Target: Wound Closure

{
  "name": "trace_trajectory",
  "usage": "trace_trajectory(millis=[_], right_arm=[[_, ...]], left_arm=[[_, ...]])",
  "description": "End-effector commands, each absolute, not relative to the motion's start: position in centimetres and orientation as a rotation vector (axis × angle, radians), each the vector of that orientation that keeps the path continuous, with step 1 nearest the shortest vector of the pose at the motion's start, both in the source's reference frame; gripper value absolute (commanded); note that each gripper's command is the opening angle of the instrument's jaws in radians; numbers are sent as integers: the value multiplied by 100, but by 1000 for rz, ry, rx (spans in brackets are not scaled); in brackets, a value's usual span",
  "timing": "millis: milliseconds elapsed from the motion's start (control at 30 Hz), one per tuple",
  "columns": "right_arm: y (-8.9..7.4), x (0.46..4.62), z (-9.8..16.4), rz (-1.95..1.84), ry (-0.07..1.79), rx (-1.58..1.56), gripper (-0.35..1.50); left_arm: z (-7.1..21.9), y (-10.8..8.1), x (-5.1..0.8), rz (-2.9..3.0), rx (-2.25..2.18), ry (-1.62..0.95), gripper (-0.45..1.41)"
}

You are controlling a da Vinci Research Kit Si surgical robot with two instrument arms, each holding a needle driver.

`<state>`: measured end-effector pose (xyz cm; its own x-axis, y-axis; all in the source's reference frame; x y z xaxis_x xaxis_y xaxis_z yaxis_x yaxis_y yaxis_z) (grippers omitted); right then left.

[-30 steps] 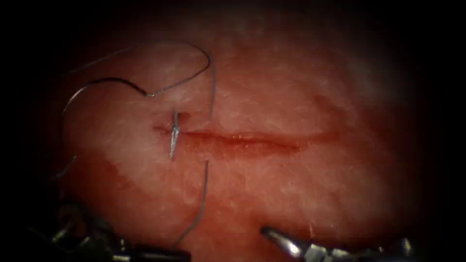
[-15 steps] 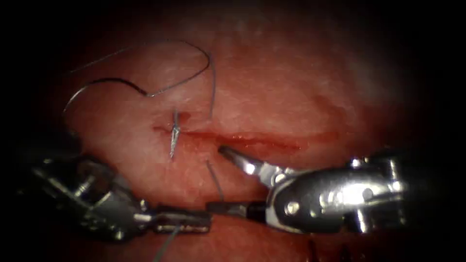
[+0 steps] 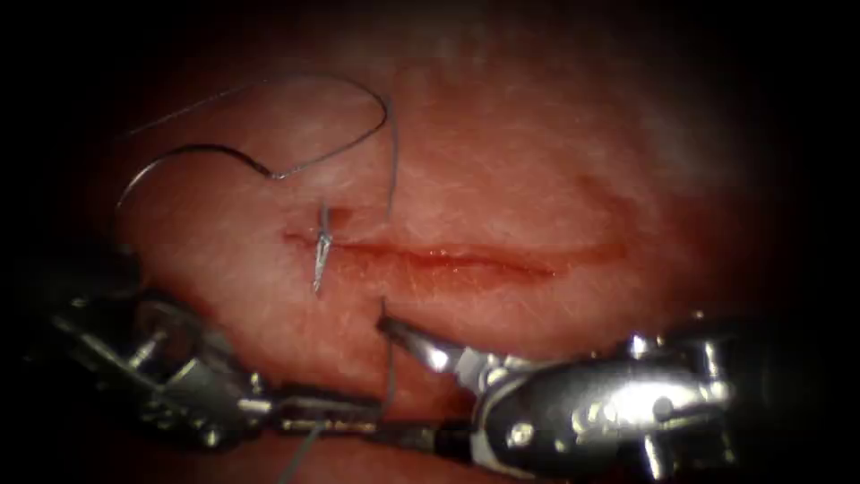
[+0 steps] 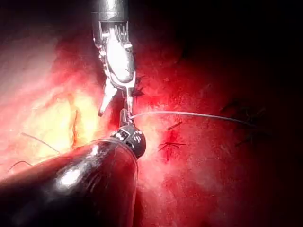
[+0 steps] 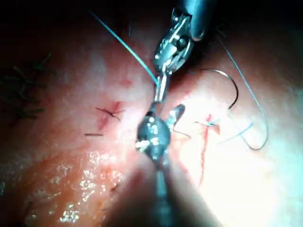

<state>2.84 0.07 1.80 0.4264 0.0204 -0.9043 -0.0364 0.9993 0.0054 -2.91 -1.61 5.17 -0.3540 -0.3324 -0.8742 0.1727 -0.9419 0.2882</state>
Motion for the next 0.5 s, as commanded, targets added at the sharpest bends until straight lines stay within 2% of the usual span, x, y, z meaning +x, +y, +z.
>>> trace_trajectory(millis=[33, 167, 200, 233, 267, 300, 333, 367, 500], right_arm=[[-6, 295, 188, 35, 1131, -15, 116], [-12, 307, 202, 26, 1128, -21, 114], [-13, 309, 207, 26, 1126, -25, 106], [-12, 310, 209, 28, 1126, -18, 91], [-12, 310, 210, 34, 1129, -6, 66], [-11, 309, 211, 35, 1129, 3, 27], [-10, 308, 212, 37, 1128, 10, -20], [-9, 304, 212, 23, 1134, 35, -35], [-3, 297, 211, 41, 1139, 46, -35]], left_arm=[[520, -173, -294, -2351, 1568, -201, -45], [515, -178, -294, -2350, 1566, -198, -45], [514, -180, -294, -2349, 1563, -194, -45], [513, -181, -293, -2348, 1563, -194, -45], [513, -181, -293, -2348, 1564, -194, -45], [512, -182, -293, -2348, 1564, -194, -45], [512, -182, -293, -2348, 1564, -194, -45], [512, -182, -292, -2347, 1564, -193, -45], [512, -182, -293, -2343, 1561, -198, -45]])
